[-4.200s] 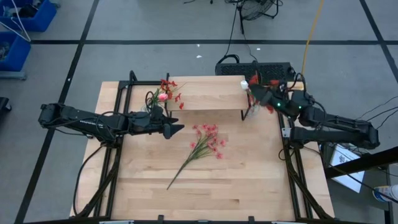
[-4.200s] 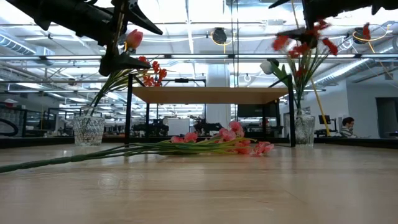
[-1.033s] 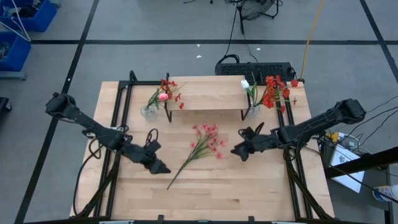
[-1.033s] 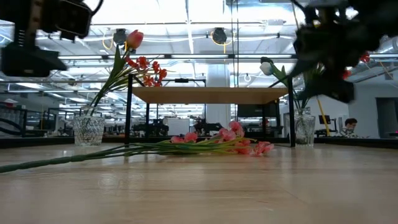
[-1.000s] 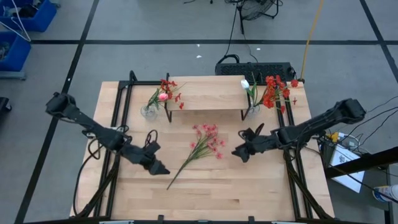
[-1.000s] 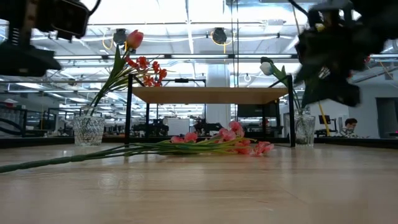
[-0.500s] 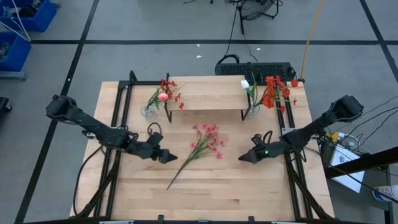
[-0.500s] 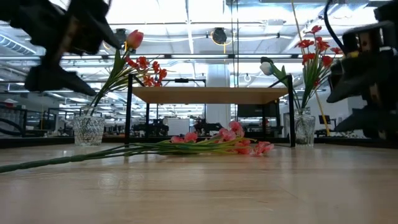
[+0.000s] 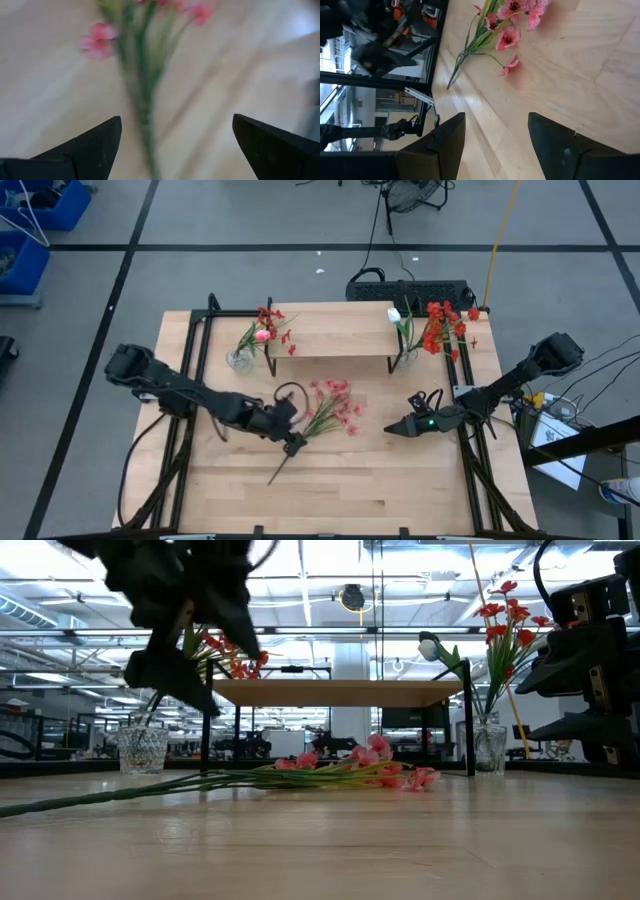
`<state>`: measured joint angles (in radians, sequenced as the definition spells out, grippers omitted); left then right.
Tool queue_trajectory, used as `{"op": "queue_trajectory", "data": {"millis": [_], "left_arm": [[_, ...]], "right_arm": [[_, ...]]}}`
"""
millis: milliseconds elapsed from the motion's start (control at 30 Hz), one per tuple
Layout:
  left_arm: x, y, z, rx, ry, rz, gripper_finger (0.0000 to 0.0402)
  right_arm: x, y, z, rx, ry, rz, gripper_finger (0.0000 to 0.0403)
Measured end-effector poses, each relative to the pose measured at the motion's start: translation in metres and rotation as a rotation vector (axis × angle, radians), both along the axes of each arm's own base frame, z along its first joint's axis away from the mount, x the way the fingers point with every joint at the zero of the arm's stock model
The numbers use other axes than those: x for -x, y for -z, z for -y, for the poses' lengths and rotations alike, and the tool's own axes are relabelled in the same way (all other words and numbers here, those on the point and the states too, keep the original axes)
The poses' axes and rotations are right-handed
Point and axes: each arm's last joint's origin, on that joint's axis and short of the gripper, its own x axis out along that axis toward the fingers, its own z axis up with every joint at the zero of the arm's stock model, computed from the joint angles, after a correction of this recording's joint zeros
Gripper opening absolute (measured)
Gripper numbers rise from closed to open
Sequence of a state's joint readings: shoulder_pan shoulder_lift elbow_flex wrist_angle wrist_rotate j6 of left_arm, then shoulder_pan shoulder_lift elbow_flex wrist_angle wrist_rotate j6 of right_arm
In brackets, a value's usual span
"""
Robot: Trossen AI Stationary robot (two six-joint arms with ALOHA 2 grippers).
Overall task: Pick and place flowers into a vace then onto a shelf
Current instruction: Put the pink flowers into the left transparent vase
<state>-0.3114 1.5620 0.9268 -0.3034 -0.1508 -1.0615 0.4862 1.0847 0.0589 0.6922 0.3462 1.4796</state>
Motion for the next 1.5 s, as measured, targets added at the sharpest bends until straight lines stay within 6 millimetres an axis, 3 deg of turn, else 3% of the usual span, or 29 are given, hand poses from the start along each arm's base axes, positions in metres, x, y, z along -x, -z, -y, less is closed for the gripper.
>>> {"op": "queue_trajectory", "data": {"millis": [333, 533, 767, 933, 1267, 1333, 1500], "left_arm": [[-0.046, 0.033, 0.005, -0.024, 0.057, -0.147, 0.0385], [-0.041, 0.051, 0.003, -0.075, 0.034, -0.329, 0.0385], [-0.048, 0.056, 0.003, -0.112, 0.066, -0.266, 0.0377], [-0.048, 0.057, 0.0, -0.136, 0.035, -0.273, 0.0299], [-0.048, 0.059, -0.015, -0.127, -0.028, -0.308, 0.0036], [-0.049, 0.058, -0.019, -0.087, -0.063, -0.311, 0.0015], [-0.048, 0.048, -0.02, -0.031, -0.073, -0.284, 0.0008]], "right_arm": [[0.0, 0.0, 0.0, 0.027, -0.012, 0.002, 0.0208], [0.0, 0.0, 0.0, 0.048, -0.026, 0.004, 0.0208], [0.0, 0.0, 0.0, 0.089, -0.042, 0.008, 0.0208], [0.0, 0.001, 0.0, 0.104, -0.047, 0.003, 0.0208], [0.001, 0.004, 0.001, 0.143, -0.058, -0.022, 0.0208], [0.001, 0.004, 0.001, 0.144, -0.059, -0.024, 0.0208], [0.002, 0.004, 0.001, 0.147, -0.06, -0.026, 0.0208]]}}
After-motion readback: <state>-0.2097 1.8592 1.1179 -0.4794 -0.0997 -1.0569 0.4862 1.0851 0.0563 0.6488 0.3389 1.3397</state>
